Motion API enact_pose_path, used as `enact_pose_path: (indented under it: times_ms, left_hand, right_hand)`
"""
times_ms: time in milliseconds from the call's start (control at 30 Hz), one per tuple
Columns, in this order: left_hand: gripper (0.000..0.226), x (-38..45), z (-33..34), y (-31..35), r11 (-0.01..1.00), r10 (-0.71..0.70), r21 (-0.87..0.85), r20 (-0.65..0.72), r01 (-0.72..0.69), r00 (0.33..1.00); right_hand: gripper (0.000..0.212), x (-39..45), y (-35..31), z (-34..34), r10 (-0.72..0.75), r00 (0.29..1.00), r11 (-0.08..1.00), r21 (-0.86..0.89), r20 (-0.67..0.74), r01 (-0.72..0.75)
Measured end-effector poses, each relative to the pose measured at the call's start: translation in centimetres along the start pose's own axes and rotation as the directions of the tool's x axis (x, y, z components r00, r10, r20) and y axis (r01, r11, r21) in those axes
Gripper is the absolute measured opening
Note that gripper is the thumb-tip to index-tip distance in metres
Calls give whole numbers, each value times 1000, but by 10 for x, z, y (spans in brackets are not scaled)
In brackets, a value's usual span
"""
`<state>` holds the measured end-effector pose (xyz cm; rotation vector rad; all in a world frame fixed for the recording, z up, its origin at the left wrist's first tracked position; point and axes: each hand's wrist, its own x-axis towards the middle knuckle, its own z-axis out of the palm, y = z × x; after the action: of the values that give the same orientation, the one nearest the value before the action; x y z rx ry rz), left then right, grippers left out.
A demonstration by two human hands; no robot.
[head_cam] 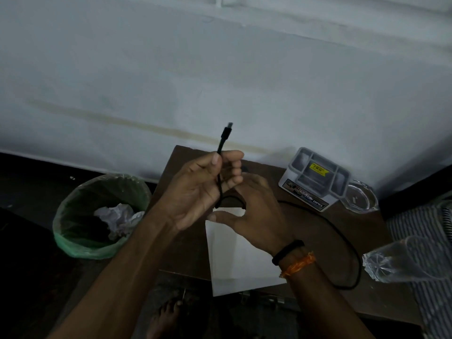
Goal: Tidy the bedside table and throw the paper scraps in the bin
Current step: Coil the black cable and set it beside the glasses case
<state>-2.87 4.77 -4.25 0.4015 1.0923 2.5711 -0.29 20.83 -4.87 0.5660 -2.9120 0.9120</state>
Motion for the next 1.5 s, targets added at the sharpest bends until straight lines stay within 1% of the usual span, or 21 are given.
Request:
enact_pose_path:
  times_ms: [67, 167, 267, 400, 467, 500, 567, 600, 633, 667, 700, 767, 833, 867, 933, 1000, 1100, 1167, 1267, 1367, 1500]
  left_hand:
    - [33, 2, 3, -3, 996, -10, -87, -14, 9, 1000]
    - [32, 5, 3, -4, 978, -9, -209, -53, -2, 999]
    - [28, 10, -4, -3, 979, -7, -200, -216, -37, 976]
    - [29, 9, -13, 1, 998, 60, 6, -480, -65, 875]
    - [55, 7, -15, -2, 971, 156, 237, -561, -23, 813]
    - [73, 6, -17, -3, 920, 225, 390, -595, 32, 771]
    - [97, 4, -19, -5, 705, 407, 691, -580, 160, 705]
    - [95, 2, -20, -5, 558, 488, 808, -503, 189, 713]
    - [83, 1, -22, -4, 416, 538, 893, -395, 172, 745]
    - [65, 1, -23, -2, 315, 536, 941, -285, 124, 794]
    - [49, 1, -23, 1, 282, 481, 958, -192, 57, 855]
    - [35, -1, -19, 0, 333, 270, 942, -66, -29, 960]
    - [26, -2, -14, -4, 352, 66, 935, 3, -26, 998]
    - [21, -2, -10, -7, 390, -2, 921, 20, -17, 1000]
    - [21, -1, -5, -9, 598, -97, 800, 18, 44, 995]
    - [27, -1, 1, -8, 787, -195, 600, 18, 146, 981]
    - [33, -2, 7, -6, 921, -301, 292, 113, 258, 947]
    - [34, -1, 10, -2, 956, -293, 81, 190, 283, 937]
    - [32, 1, 12, 4, 979, -137, -114, 229, 166, 964]
    - [39, 3, 11, 5, 973, -2, -229, 153, 37, 988]
    - [48, 5, 8, 7, 931, 111, -353, 29, -94, 993]
  right_hand:
    - [52, -1, -4, 4, 18, 998, 996, 82, 55, -23]
    - [28, -2, -7, 8, -1, 996, 998, 57, 88, -4]
    - [13, -1, -6, 3, 42, 997, 997, 62, 62, -45]
    - [16, 3, 0, -17, 7, 1000, 1000, -15, -10, -7]
    - [20, 3, 3, -27, -45, 997, 998, -47, -65, 42]
    - [21, 3, 4, -31, -73, 992, 995, -70, -102, 66]
    - [22, 3, 7, -36, -104, 981, 992, -90, -163, 90]
    - [22, 4, 10, -39, -103, 978, 993, -82, -182, 89]
    - [22, 4, 12, -40, -101, 975, 993, -74, -198, 88]
    - [24, 4, 14, -42, -101, 972, 994, -65, -210, 89]
    - [26, 4, 15, -44, -101, 972, 994, -50, -215, 92]
    - [26, 4, 16, -48, -123, 966, 992, -37, -225, 118]
    - [25, 3, 17, -51, -153, 960, 988, -36, -236, 148]
    - [25, 3, 17, -53, -154, 959, 988, -25, -240, 153]
    - [26, 4, 19, -55, -146, 956, 989, -15, -256, 147]
    - [25, 5, 22, -55, -119, 953, 993, -46, -279, 111]
    - [20, 6, 28, -51, -31, 952, 997, -81, -305, 6]
    - [20, 6, 30, -47, 28, 954, 998, -44, -297, -43]
    - [23, 7, 24, -38, 32, 962, 999, 39, -272, -22]
    - [38, 7, 16, -28, 49, 977, 970, 242, -208, 2]
    - [36, 9, 11, -21, 135, 981, 859, 510, -137, -47]
